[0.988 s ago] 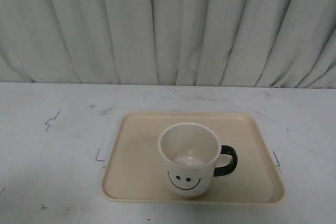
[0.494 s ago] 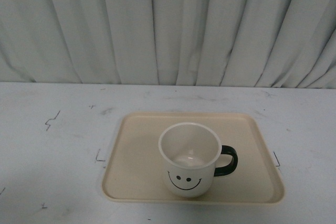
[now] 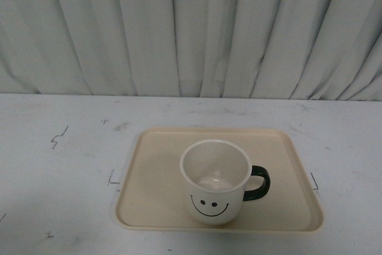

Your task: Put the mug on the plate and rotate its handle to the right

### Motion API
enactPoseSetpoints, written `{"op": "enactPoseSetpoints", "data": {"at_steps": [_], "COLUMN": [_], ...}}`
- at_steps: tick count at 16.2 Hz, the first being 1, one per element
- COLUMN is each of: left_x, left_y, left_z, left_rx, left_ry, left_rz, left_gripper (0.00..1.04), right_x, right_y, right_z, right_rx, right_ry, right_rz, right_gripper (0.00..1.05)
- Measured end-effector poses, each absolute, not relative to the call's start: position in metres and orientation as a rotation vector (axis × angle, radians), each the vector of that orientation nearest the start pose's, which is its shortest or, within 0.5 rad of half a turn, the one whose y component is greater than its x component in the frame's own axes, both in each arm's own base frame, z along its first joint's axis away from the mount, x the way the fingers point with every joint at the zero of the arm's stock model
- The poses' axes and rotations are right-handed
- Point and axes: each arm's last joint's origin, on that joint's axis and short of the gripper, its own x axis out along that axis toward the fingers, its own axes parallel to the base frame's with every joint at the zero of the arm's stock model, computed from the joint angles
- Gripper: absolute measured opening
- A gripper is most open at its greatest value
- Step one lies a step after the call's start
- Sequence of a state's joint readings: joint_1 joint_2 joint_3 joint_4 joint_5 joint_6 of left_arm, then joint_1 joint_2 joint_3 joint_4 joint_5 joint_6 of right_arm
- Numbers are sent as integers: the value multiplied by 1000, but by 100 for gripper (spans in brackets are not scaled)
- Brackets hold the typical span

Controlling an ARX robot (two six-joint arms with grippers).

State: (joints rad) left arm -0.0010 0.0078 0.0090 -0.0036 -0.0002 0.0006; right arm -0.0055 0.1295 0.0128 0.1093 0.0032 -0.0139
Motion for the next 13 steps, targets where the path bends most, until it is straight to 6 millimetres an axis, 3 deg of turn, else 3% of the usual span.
{"op": "enactPoseSetpoints", "data": {"at_steps": [5, 10, 11, 13], "left_x": [98, 98, 98, 98], "left_y": [0, 0, 0, 0], "left_z": [166, 166, 166, 166], "left_rx": [1, 1, 1, 1], "left_ry": [3, 2, 2, 2], "left_rz": [-2, -1, -1, -1], "left_gripper": [98, 98, 98, 98], "right_x": [97, 97, 97, 97], "right_y": [-1, -1, -1, -1], "right_z": [167, 167, 167, 167], "right_rx": [-14, -14, -14, -14], "right_ry": [-1, -3, -3, -3], "right_rz": [-5, -5, -5, -5], "right_gripper": [4, 56, 75, 93]}}
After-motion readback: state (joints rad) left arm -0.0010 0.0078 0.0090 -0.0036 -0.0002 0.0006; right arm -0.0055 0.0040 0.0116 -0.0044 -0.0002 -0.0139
